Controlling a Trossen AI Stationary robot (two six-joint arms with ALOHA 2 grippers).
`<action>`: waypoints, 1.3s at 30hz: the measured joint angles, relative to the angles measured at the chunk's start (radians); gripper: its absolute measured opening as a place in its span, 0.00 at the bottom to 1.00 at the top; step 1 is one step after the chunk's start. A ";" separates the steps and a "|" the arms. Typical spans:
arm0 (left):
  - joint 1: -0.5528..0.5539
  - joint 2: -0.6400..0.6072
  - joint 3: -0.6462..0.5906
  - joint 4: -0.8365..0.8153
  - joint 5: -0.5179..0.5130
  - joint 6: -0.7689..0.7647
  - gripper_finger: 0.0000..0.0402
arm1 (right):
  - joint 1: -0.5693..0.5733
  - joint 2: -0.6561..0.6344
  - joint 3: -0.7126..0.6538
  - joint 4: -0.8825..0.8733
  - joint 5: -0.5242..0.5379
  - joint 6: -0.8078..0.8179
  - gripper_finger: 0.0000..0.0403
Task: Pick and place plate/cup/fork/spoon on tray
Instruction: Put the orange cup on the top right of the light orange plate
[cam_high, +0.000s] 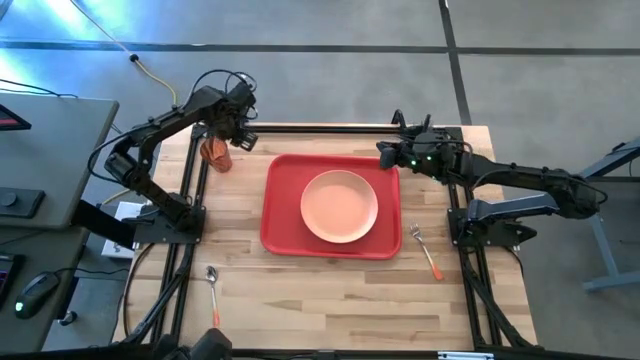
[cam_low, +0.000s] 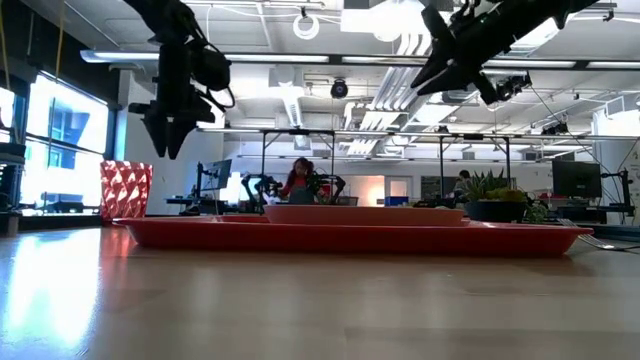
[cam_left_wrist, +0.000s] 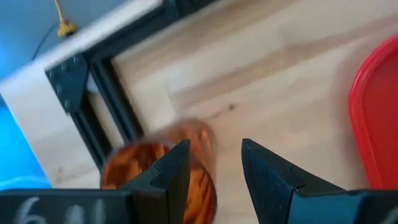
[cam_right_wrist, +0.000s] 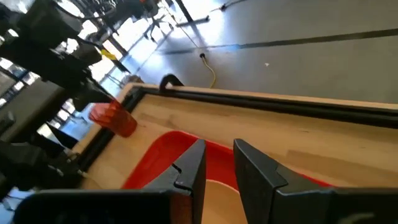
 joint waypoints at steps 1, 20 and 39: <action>-0.009 0.000 0.000 -0.024 0.000 -0.021 0.33 | -0.003 0.011 0.000 0.001 -0.007 -0.005 0.18; -0.218 -0.187 -0.014 -0.237 -0.034 -0.416 0.33 | -0.037 0.077 0.000 0.113 -0.180 -0.109 0.18; -0.173 -0.297 -0.275 0.171 -0.081 -0.446 0.20 | -0.126 0.077 0.000 0.128 -0.322 -0.143 0.18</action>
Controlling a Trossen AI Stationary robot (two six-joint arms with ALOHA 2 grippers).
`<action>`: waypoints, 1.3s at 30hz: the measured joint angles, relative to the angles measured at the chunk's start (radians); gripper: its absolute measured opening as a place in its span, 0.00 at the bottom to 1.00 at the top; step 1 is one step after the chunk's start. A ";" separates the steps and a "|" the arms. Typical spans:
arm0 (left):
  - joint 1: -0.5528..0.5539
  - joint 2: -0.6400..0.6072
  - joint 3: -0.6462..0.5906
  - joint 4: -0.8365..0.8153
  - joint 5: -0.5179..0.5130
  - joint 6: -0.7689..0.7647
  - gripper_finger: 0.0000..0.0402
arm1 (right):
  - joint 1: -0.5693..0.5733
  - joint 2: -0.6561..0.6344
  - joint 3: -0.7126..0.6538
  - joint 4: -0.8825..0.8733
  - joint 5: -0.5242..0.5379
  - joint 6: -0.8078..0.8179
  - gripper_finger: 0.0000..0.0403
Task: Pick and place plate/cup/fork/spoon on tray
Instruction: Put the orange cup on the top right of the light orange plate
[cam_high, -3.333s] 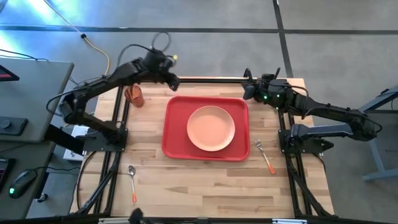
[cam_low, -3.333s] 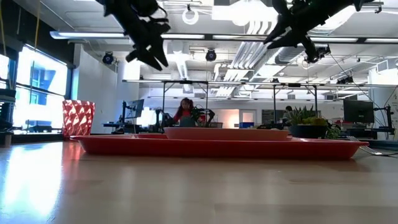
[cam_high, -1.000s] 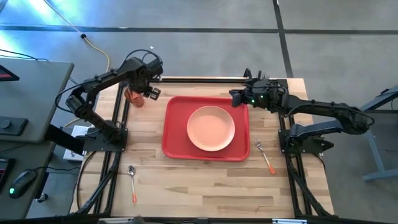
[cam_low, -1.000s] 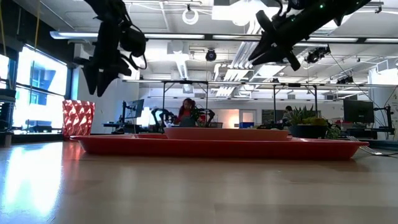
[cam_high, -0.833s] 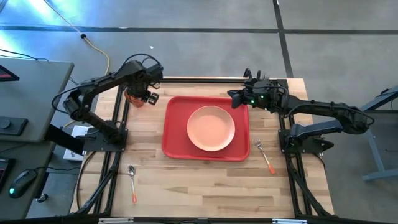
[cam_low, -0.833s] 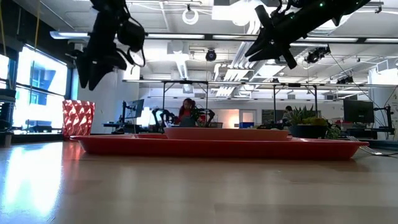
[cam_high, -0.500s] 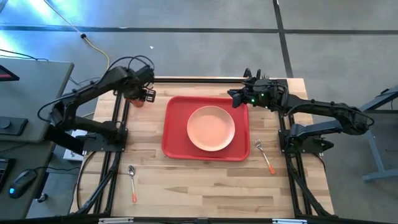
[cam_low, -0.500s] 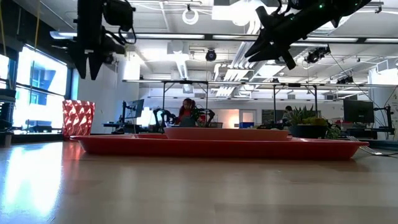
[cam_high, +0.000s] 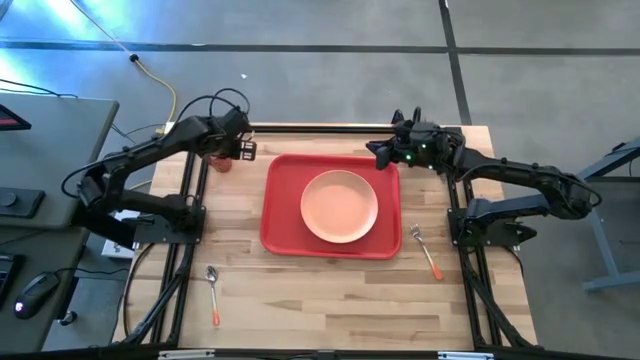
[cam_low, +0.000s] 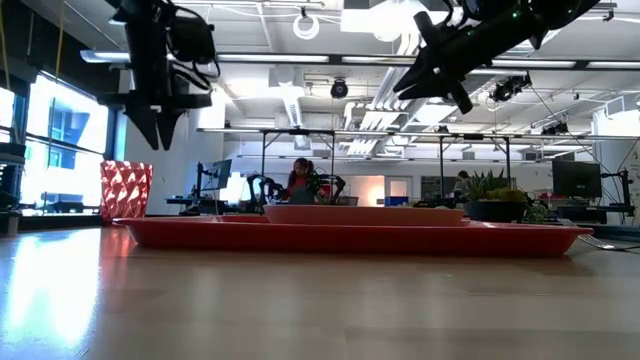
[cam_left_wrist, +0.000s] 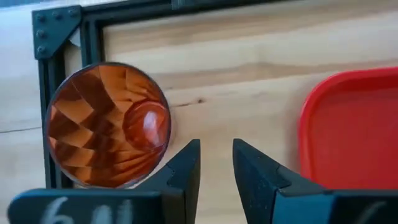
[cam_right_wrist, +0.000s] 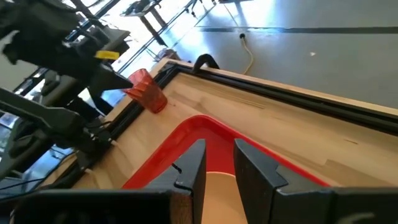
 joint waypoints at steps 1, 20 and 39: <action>0.017 0.012 0.000 -0.008 0.012 0.013 0.19 | -0.004 0.000 0.000 0.002 -0.009 0.000 0.18; 0.121 0.132 0.005 -0.030 -0.023 0.139 0.19 | 0.045 0.000 0.000 0.003 -0.042 0.044 0.18; 0.166 0.130 0.093 -0.036 -0.049 0.255 0.19 | 0.046 0.000 0.000 0.003 -0.042 0.057 0.18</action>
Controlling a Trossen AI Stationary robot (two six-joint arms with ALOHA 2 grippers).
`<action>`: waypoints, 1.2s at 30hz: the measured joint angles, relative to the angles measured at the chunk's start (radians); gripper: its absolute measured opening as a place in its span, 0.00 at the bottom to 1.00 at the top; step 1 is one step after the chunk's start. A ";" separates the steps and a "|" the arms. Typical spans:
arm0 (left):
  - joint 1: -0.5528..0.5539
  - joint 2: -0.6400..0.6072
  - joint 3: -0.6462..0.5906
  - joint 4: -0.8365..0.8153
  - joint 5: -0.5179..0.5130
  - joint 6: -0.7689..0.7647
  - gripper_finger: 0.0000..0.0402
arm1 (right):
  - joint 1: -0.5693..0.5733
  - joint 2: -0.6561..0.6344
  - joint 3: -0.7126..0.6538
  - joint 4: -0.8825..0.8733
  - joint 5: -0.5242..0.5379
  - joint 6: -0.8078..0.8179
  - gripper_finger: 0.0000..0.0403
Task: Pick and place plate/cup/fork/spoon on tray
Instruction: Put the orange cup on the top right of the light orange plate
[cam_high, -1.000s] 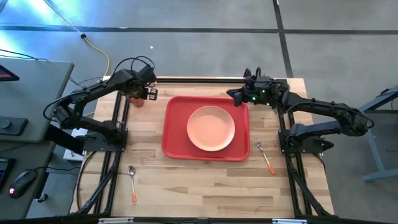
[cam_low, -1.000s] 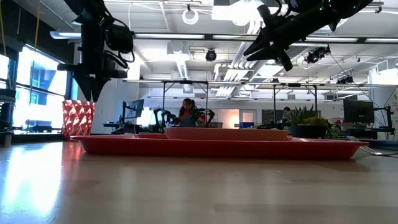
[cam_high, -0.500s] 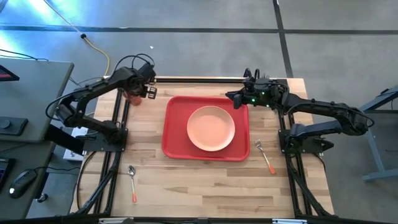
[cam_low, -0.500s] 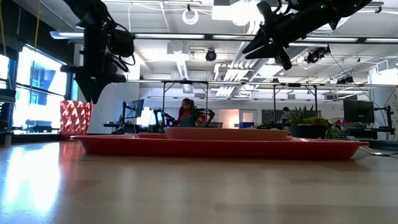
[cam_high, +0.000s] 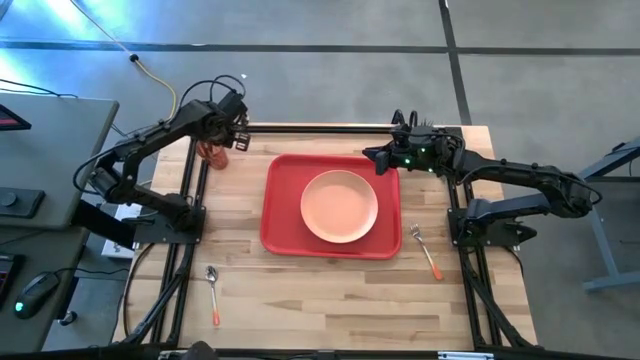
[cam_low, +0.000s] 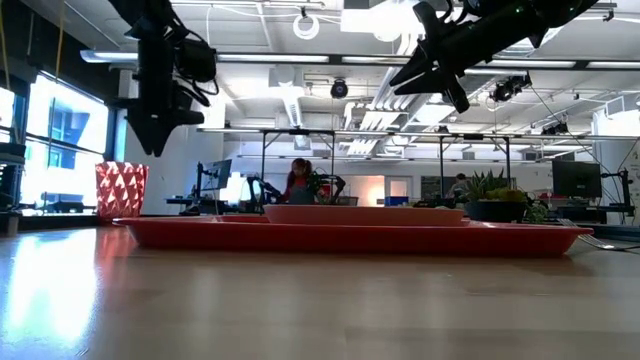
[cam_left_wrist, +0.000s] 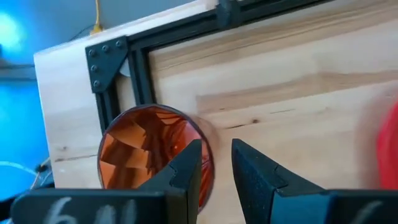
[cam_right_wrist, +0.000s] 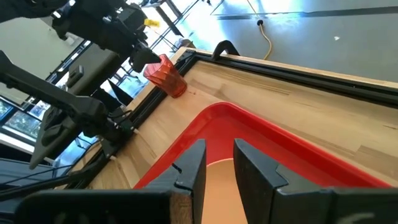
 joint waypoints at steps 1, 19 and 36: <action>0.010 0.004 0.000 0.000 0.002 0.000 0.19 | 0.000 0.000 0.000 0.000 0.000 0.005 0.18; 0.031 0.092 0.004 -0.003 0.046 0.032 0.19 | 0.000 0.000 0.000 -0.042 0.000 0.012 0.18; 0.001 0.037 0.000 -0.068 -0.004 0.000 0.19 | -0.030 0.000 0.000 -0.052 0.009 -0.015 0.18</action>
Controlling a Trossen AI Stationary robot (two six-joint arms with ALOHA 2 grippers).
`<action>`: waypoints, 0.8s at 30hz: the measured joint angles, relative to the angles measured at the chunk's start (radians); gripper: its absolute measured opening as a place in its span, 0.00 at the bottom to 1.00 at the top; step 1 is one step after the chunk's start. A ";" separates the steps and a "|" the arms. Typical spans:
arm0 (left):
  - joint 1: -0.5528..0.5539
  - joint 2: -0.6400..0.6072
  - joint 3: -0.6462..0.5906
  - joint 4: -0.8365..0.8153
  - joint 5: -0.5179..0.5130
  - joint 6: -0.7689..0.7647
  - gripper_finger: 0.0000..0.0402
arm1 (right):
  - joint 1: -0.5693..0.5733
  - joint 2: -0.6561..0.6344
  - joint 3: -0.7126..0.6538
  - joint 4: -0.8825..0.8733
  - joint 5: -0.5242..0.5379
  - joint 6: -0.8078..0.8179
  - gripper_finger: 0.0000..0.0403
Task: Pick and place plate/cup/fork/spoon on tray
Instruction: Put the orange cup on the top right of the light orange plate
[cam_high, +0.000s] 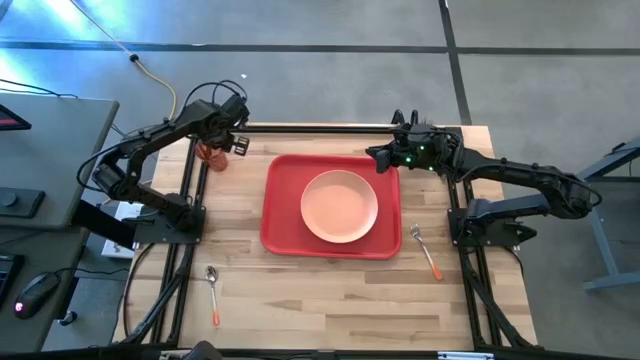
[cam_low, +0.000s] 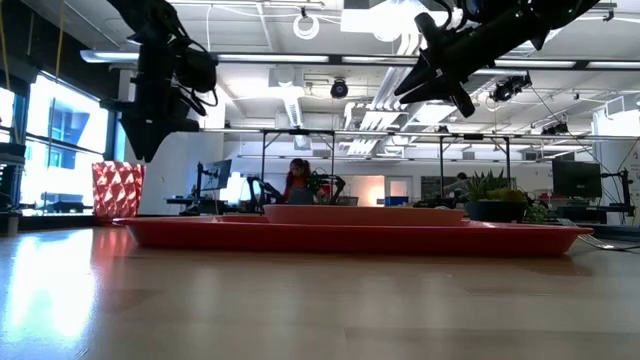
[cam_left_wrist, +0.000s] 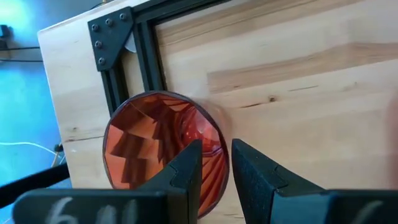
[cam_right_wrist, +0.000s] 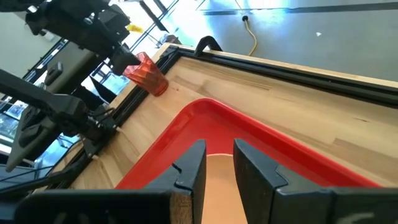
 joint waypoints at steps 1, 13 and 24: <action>0.000 0.001 0.000 0.003 0.003 0.015 0.19 | 0.000 0.000 0.000 0.000 0.000 0.000 0.18; 0.058 0.014 -0.045 0.092 0.073 0.032 0.19 | 0.017 0.000 0.000 0.000 -0.005 0.008 0.18; -0.001 0.042 -0.129 0.156 0.093 0.202 0.02 | 0.081 0.000 0.000 0.000 -0.013 0.056 0.18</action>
